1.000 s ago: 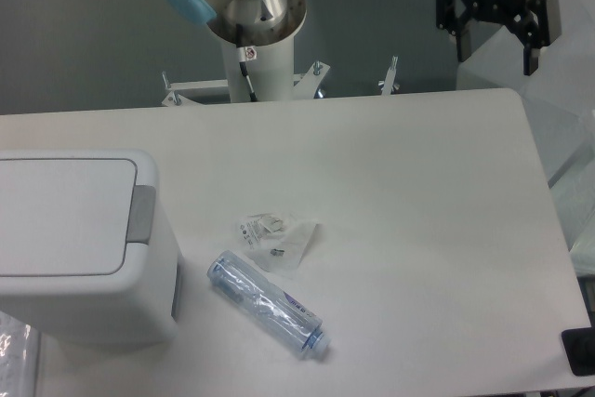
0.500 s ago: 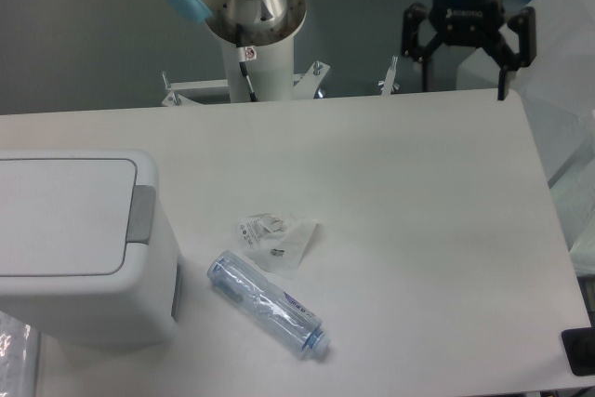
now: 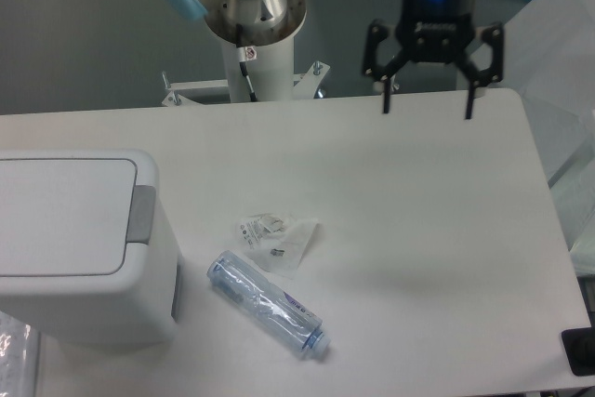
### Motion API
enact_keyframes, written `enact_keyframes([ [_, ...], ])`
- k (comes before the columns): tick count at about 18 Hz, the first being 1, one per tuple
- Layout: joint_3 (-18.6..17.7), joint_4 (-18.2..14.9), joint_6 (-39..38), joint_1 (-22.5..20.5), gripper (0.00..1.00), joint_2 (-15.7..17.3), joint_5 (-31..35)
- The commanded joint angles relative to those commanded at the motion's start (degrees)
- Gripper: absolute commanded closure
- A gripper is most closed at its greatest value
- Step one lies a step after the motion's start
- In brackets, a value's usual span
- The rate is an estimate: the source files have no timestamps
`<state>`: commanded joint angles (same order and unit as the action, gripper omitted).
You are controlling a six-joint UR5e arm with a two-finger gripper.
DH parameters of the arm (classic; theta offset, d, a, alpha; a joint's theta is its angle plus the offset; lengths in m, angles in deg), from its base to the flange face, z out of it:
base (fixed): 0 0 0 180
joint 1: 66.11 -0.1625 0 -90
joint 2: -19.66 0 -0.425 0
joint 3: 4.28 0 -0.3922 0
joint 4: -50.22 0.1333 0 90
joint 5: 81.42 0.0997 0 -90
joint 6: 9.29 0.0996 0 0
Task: Open the trash can
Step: 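Lower the open gripper toward the table beside the plastic wrapper, then move the gripper toward the grey tab on the trash can lid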
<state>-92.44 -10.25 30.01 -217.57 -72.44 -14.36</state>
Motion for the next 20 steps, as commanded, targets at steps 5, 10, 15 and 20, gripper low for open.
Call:
enact_keyframes([
  [5, 0.1, 0.6, -9.2, 4.6, 0.00, -1.6, 0.0],
  [10, -1.1, 8.9, -22.7, 9.5, 0.00, -3.9, -0.1],
  [15, -1.8, 12.0, -29.7, 13.5, 0.00, -5.9, 0.1],
  [20, -2.1, 12.0, -32.5, 15.1, 0.00, -5.8, 0.1],
])
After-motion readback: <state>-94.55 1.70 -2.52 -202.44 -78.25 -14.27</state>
